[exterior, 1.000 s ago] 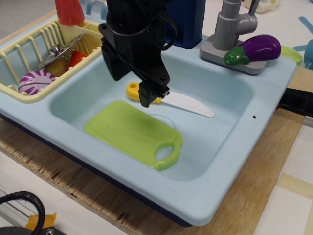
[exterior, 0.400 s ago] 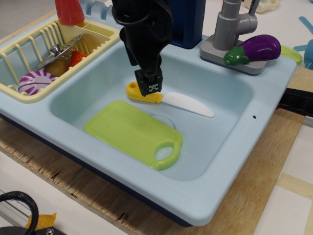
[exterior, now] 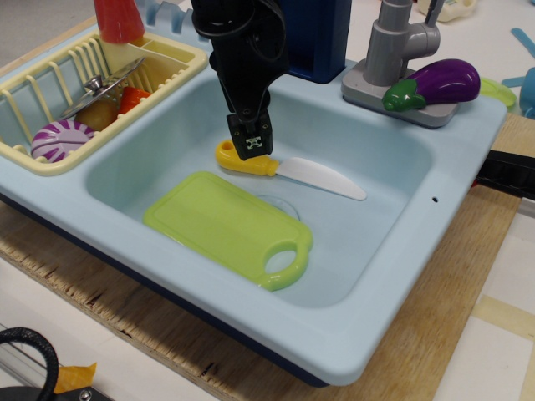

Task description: Put knife on cutting board

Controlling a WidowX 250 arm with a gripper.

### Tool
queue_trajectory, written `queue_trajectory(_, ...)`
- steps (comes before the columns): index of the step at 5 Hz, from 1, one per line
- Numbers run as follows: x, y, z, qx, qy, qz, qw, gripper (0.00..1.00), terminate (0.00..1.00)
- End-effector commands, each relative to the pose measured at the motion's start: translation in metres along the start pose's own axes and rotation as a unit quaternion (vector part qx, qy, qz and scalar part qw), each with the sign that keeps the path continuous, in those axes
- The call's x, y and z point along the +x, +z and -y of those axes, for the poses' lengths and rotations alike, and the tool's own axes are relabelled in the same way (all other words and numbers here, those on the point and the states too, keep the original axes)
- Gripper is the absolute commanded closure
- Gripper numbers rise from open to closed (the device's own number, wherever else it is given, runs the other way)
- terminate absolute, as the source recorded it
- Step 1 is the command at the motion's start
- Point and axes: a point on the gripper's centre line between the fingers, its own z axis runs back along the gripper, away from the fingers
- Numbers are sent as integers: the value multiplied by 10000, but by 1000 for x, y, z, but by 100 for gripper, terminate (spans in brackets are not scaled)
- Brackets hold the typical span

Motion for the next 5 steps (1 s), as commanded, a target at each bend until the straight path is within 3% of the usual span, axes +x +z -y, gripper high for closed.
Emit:
queue_trajectory(1, -2, -1, -10, 112, 1, 44, 9999, 0, 0)
queue_trajectory(5, -14, -22, -9, 108, -15, 135, 9999, 0, 0)
